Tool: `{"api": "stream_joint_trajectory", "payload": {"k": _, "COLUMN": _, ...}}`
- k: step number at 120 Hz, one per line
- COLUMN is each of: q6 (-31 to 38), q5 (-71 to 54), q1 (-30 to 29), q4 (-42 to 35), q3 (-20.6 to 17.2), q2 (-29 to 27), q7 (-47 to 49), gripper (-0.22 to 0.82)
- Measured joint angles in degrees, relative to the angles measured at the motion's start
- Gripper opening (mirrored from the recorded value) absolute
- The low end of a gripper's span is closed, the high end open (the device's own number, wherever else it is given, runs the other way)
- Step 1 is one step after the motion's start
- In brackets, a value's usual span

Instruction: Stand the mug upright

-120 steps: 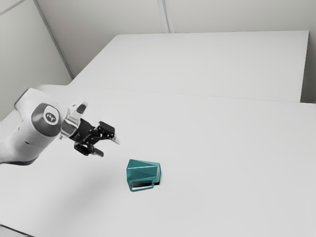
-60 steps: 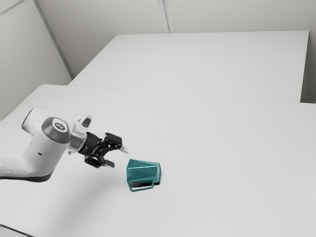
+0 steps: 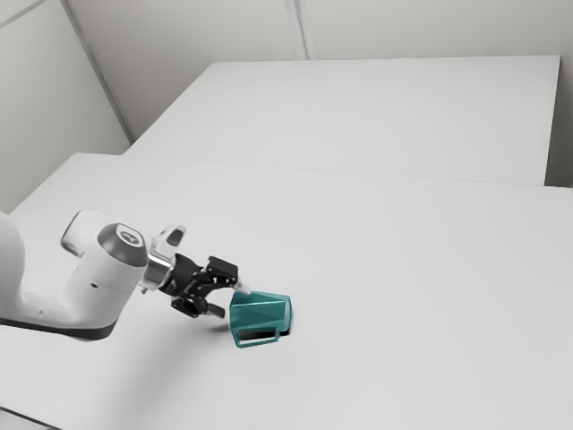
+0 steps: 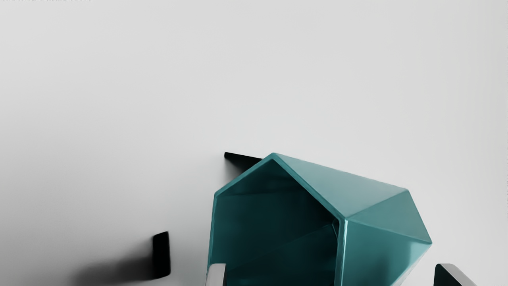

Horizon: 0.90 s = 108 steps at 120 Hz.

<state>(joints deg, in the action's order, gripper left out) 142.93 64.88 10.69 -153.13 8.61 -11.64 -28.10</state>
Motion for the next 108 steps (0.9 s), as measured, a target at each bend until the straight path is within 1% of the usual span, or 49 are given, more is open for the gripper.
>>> {"api": "stream_joint_trajectory", "payload": {"k": 30, "q6": 0.0, "q5": 7.1, "q1": 0.5, "q4": 0.7, "q3": 0.1, "q2": 1.7, "q7": -4.1, "gripper": 0.55}}
{"api": "stream_joint_trajectory", "payload": {"k": 80, "q6": -0.3, "q5": 13.3, "q1": 1.8, "q4": 2.4, "q3": 0.0, "q2": 4.5, "q7": -10.2, "gripper": 0.52}}
{"api": "stream_joint_trajectory", "payload": {"k": 93, "q6": -0.3, "q5": 14.4, "q1": 2.0, "q4": 2.4, "q3": 0.0, "q2": 4.6, "q7": -11.5, "gripper": 0.45}}
{"api": "stream_joint_trajectory", "payload": {"k": 108, "q6": -0.3, "q5": 14.9, "q1": 2.2, "q4": 2.4, "q3": -0.1, "q2": 4.6, "q7": -12.7, "gripper": 0.29}}
